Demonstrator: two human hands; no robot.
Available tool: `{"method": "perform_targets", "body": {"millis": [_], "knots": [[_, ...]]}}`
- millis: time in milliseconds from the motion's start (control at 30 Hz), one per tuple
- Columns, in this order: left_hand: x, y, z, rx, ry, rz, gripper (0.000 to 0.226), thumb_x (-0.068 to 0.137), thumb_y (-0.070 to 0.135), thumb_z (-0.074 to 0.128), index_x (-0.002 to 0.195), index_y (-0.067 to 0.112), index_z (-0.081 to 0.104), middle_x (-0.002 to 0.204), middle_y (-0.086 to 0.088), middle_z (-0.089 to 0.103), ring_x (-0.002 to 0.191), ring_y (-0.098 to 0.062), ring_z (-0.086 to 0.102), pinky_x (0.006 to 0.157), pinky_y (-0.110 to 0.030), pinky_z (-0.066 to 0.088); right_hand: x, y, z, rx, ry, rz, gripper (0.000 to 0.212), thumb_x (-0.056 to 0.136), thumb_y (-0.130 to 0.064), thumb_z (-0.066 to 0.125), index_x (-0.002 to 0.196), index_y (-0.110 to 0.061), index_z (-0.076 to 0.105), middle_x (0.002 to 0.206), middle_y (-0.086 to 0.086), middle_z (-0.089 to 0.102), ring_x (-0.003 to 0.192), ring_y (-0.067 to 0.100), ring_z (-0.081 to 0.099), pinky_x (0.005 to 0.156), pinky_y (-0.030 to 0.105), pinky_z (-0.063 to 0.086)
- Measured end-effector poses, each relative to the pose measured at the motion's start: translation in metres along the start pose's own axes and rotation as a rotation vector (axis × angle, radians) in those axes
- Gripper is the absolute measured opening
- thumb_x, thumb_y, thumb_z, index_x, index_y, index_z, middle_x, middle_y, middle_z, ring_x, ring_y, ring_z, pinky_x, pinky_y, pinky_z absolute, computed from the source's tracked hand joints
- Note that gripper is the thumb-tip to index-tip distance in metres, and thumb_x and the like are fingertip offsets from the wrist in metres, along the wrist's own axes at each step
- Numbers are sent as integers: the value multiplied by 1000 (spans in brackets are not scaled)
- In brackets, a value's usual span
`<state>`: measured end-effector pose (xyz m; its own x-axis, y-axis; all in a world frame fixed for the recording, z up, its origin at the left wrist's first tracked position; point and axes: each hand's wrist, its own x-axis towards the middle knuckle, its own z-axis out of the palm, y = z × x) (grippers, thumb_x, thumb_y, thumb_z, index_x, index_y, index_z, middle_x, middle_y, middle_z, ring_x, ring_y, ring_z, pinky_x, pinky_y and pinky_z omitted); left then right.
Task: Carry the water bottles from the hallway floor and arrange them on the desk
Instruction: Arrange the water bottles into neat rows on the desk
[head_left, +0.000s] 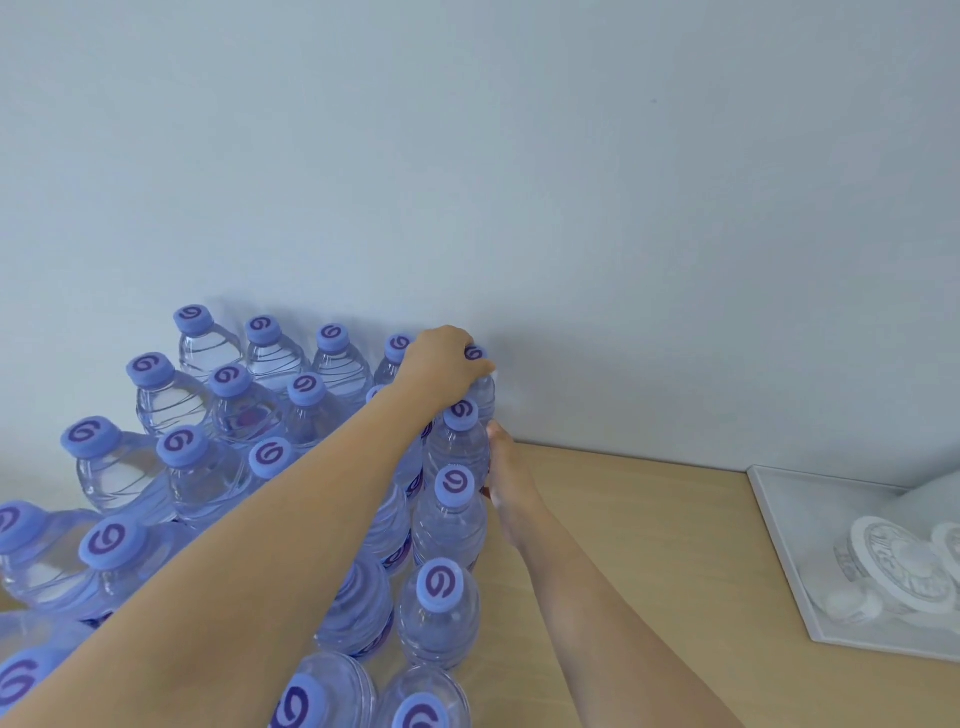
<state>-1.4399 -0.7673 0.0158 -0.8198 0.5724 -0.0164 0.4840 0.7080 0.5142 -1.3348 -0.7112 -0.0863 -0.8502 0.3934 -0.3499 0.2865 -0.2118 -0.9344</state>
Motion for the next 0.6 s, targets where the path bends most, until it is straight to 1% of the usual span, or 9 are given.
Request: {"method": "perform_targets", "body": {"millis": [100,167,233,333,400,467,533,600], "knots": [[-1,-2,1,-19,4,-3,44,88,28,57,58,12,29,59,-3,32,53,-14,27,47,-27,20,0,1,1,9,6,3,44,101,-39,23,133,-26,50,130,-6,57,119,10,52,99,28,43],[-1,-2,2,-34,12,-5,41,88,28,57,61,10,34,60,-3,35,57,-16,32,48,-28,22,0,1,2,21,12,13,44,100,-40,23,134,-27,48,132,-5,56,121,11,51,106,35,39],[-2,-2,4,-52,16,-15,38,89,29,57,63,9,37,61,-3,37,58,-17,33,49,-29,24,-2,0,4,37,13,11,44,101,-40,23,134,-26,49,132,-3,56,121,12,51,106,37,40],[-3,-1,5,-53,18,-36,42,89,28,56,60,13,30,59,-1,33,53,-12,29,47,-28,22,-5,-3,5,48,4,13,45,101,-39,22,135,-24,47,134,-2,55,122,13,51,107,38,39],[-5,2,3,-37,0,-57,41,90,30,55,62,13,29,61,-1,34,53,-12,29,47,-27,22,-8,-5,4,51,-2,34,47,102,-41,21,137,-23,46,136,-2,53,124,14,49,108,38,38],[-10,5,2,-41,-24,-76,36,91,32,54,69,11,34,63,-1,36,54,-11,32,47,-26,24,-15,-7,5,43,20,39,49,102,-42,21,138,-20,44,139,1,50,127,16,46,110,41,35],[-18,9,0,-40,-27,-85,30,90,31,54,81,8,37,65,-1,37,57,-14,35,47,-26,24,-25,-8,5,32,22,-12,49,102,-39,19,137,-18,46,137,3,51,127,16,47,111,42,34],[-29,13,0,-3,-15,-59,26,89,28,52,86,7,37,67,0,38,65,-20,41,49,-28,24,-37,-9,3,-5,21,-78,47,103,-33,19,130,-14,52,129,5,57,120,13,52,106,38,39]]}}
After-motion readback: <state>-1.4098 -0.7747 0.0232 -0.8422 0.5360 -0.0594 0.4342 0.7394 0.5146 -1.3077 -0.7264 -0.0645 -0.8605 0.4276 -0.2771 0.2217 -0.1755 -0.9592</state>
